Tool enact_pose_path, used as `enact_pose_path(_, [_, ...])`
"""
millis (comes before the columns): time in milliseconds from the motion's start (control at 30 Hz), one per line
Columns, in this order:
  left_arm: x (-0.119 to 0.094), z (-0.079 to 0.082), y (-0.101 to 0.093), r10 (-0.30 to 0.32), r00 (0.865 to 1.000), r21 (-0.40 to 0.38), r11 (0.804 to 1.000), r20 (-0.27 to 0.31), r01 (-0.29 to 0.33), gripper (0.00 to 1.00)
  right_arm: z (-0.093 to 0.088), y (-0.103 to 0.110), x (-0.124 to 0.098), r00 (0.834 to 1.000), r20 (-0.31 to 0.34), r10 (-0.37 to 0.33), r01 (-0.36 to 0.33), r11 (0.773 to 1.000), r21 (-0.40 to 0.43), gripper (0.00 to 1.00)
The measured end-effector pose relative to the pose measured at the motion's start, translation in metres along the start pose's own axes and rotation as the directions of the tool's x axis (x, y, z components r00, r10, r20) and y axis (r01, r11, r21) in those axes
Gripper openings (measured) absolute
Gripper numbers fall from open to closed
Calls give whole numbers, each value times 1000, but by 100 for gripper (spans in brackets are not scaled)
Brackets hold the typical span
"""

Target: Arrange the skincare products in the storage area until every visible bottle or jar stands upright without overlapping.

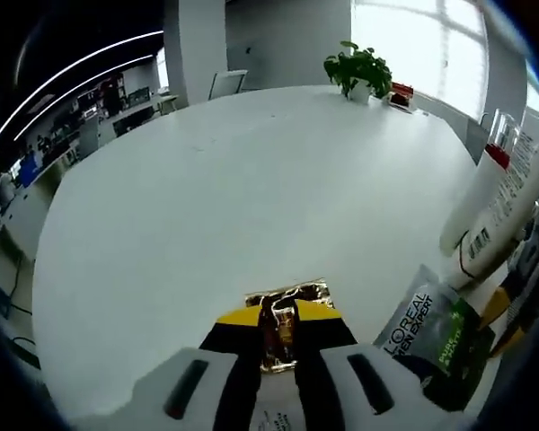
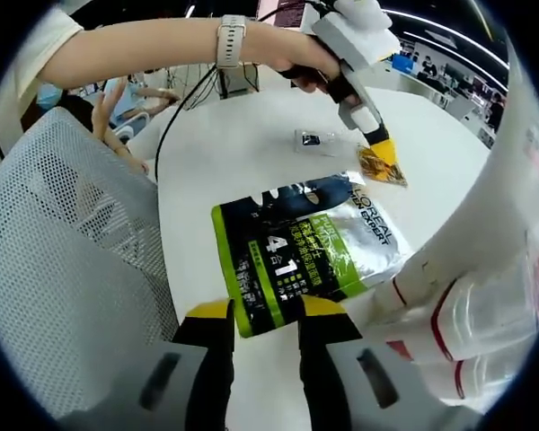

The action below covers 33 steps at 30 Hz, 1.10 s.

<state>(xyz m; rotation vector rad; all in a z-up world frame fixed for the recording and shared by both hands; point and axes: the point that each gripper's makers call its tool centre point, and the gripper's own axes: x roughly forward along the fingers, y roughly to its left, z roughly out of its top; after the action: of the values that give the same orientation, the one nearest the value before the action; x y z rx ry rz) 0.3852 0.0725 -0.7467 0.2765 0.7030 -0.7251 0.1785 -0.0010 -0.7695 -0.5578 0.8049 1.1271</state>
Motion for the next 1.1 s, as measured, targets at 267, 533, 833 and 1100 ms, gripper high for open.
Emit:
enact_pose_path(267, [-30, -6, -65, -206, 979, 59, 977, 4, 205, 11, -3, -4, -2, 1000, -7, -10, 10, 1000, -2, 27])
enact_pose_path(533, [-36, -45, -98, -235, 967, 155, 956, -99, 248, 13, -3, -7, -4, 998, -4, -56, 56, 998, -26, 24])
enact_pose_path(833, [-29, -41, -106, -242, 967, 141, 958, -81, 251, 13, -3, -11, -5, 997, -7, -77, 76, 996, -41, 24])
enact_pose_path(1100, [-17, -33, -105, -246, 967, 124, 960, -60, 252, 11, -3, -14, -5, 995, -9, -95, 95, 994, -49, 24])
